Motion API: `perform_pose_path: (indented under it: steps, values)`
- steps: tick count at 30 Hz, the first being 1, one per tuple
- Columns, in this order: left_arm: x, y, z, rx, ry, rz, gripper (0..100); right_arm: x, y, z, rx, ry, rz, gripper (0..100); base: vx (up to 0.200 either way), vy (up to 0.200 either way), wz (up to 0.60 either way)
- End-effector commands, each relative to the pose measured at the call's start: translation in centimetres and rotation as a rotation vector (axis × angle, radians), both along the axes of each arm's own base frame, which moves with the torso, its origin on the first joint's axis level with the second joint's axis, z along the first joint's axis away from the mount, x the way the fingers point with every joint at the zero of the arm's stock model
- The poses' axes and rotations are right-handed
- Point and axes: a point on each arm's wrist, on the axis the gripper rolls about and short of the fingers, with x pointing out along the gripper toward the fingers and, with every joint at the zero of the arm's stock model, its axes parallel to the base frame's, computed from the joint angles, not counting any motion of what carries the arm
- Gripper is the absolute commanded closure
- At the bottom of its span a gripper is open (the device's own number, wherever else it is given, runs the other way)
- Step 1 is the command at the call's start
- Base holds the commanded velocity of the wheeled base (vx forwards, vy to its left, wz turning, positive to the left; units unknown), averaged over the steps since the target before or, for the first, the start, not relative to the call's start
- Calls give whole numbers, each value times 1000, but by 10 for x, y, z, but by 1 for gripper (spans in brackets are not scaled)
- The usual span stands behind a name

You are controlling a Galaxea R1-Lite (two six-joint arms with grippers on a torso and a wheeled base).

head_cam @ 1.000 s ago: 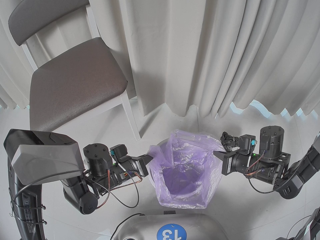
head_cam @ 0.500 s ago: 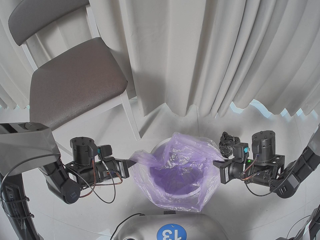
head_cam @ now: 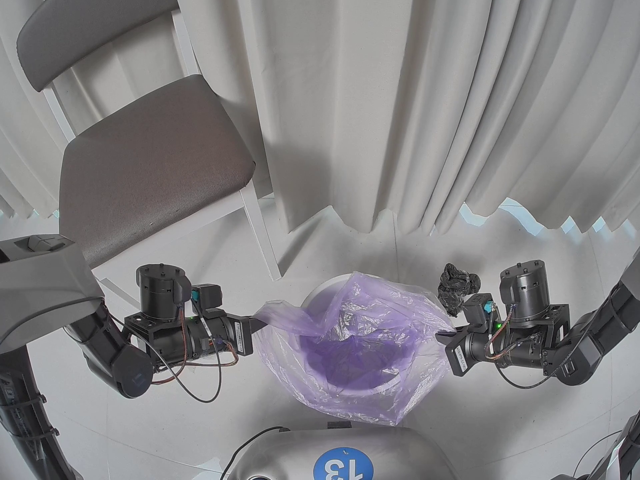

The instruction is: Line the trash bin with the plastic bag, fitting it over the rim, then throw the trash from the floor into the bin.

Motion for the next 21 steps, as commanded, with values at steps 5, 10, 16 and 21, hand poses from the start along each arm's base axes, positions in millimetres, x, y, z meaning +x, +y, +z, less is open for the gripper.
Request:
perform_pose_path:
  steps: [5, 10, 16, 21]
  values:
    - [6, -7, -36, -12, -38, -14, 100, -9, 0, -6, -15, 6, 23, 100, 0, 0, 0]
    - [5, -7, -37, -7, -53, -16, 100, -12, -4, -16, -92, 28, 57, 100, 0, 0, 0]
    - [7, -3, -35, -9, -63, -5, 100, 4, -6, -39, -243, 18, 38, 100, 0, 0, 0]
    - [7, -3, -32, -14, -76, -5, 100, 19, 1, -44, -227, -24, 33, 100, 0, 0, 0]
